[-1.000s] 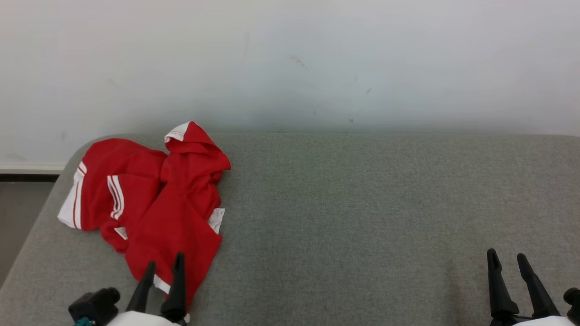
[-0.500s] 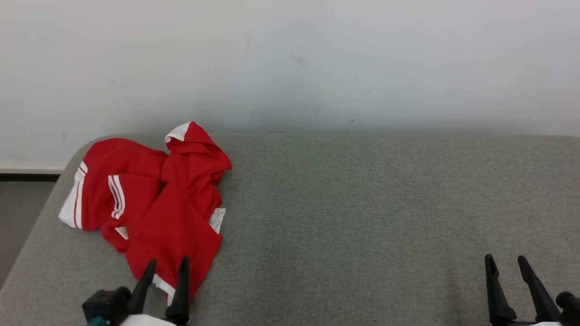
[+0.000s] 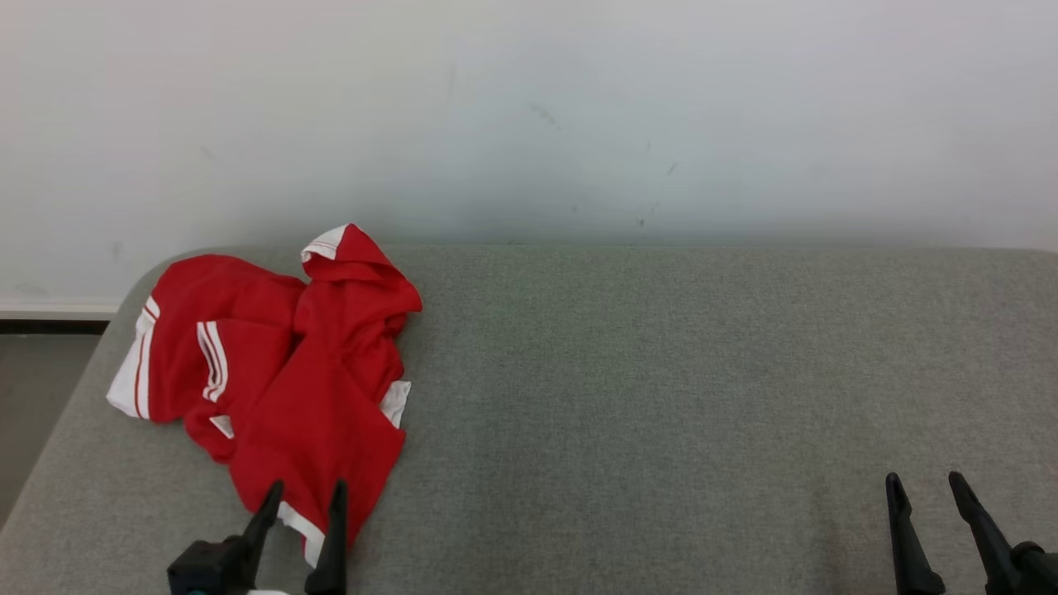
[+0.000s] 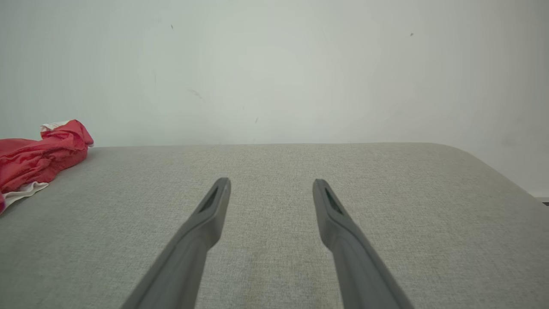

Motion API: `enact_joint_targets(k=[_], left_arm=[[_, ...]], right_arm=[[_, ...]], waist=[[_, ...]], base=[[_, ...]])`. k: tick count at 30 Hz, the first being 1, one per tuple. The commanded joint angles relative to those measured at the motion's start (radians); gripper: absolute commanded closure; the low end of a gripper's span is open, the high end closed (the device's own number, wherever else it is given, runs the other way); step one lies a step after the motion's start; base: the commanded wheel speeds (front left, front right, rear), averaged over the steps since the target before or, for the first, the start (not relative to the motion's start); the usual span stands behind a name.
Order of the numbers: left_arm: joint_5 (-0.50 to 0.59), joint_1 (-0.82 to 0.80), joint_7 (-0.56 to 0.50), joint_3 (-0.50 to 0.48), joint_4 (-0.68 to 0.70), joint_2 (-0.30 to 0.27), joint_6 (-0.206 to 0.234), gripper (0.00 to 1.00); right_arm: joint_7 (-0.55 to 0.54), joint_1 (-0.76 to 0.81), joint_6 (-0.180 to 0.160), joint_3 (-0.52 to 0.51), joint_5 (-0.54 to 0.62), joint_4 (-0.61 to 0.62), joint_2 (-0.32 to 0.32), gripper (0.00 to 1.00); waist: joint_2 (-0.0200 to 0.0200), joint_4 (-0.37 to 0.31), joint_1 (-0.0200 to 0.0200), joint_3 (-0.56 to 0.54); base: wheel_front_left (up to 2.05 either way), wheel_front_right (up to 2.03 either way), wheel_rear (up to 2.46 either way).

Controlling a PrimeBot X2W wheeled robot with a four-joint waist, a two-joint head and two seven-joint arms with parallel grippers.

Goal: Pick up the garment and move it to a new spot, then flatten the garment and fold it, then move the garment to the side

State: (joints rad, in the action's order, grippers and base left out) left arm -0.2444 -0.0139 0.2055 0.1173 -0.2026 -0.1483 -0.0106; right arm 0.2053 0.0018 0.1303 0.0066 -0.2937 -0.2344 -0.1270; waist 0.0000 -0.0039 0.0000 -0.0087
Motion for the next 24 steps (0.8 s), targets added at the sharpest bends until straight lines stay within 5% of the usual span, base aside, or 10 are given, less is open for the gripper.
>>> enact_joint_targets(k=[1,24], left_arm=[[0.033,0.006,0.01,0.001,0.001,-0.011,0.005,0.0],[0.184,0.022,0.053,0.012,-0.007,-0.005,0.008,0.0]], right_arm=[[0.011,0.005,0.001,-0.013,0.021,0.01,-0.004,0.0],[0.054,0.026,0.001,-0.015,0.109,0.025,-0.001,0.0]], waist=[[0.0,0.001,0.0,0.0],[0.0,-0.001,0.0,-0.003]], base=[[0.0,0.0,0.0],[0.0,0.0,0.0]])
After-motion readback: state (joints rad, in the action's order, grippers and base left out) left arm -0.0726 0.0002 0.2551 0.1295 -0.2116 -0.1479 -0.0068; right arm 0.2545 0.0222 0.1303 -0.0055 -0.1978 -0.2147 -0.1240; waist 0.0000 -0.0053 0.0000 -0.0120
